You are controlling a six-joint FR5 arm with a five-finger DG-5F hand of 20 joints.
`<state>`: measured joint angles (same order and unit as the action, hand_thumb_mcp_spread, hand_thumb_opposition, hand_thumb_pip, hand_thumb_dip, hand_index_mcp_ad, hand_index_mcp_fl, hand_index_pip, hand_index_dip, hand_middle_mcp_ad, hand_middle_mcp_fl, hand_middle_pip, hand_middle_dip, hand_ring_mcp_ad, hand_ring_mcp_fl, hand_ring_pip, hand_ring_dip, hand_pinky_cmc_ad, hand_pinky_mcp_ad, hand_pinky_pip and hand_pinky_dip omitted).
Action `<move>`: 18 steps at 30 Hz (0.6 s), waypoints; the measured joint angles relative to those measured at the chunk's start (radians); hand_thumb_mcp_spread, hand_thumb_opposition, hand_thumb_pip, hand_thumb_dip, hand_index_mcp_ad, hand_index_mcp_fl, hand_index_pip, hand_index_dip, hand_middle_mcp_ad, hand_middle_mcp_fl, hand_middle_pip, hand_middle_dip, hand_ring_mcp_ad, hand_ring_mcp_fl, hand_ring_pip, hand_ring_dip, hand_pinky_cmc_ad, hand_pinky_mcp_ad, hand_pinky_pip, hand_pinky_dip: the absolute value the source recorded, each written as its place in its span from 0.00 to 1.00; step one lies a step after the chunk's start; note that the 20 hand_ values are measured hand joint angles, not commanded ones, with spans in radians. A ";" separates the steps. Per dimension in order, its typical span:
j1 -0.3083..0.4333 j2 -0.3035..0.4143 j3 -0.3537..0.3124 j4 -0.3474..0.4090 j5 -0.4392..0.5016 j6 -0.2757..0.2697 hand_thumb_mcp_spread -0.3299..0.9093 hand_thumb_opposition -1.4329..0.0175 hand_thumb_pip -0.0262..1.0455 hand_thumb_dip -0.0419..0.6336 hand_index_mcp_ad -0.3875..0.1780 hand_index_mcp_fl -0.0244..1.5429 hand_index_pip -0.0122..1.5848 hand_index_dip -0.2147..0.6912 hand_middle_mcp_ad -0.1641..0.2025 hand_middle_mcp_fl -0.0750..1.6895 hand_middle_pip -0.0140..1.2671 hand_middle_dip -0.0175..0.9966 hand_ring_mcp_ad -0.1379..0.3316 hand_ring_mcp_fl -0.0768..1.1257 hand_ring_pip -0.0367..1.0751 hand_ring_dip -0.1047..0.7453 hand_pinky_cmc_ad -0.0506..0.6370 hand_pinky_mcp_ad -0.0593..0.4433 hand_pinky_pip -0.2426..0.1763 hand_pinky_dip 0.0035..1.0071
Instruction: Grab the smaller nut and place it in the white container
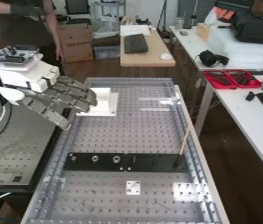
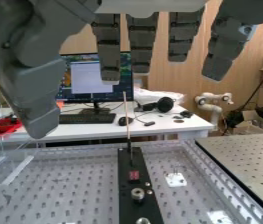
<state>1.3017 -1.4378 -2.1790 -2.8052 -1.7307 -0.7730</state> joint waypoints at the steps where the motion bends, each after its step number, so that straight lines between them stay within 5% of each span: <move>1: -0.001 -0.001 -0.002 0.003 -0.002 -0.002 0.49 0.48 0.67 0.25 0.59 0.06 0.36 0.41 0.64 0.10 0.10 0.25 0.66 0.06 0.11 0.28 0.67 0.80 0.40 0.29; 18: -0.065 -0.077 -0.093 0.169 -0.056 -0.040 0.51 0.46 0.68 0.28 0.58 0.03 0.75 0.41 0.64 0.10 0.10 0.25 0.65 0.06 0.11 0.27 0.67 0.81 0.44 0.29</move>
<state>1.2362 -1.5143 -2.2724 -2.6357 -1.7865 -0.8126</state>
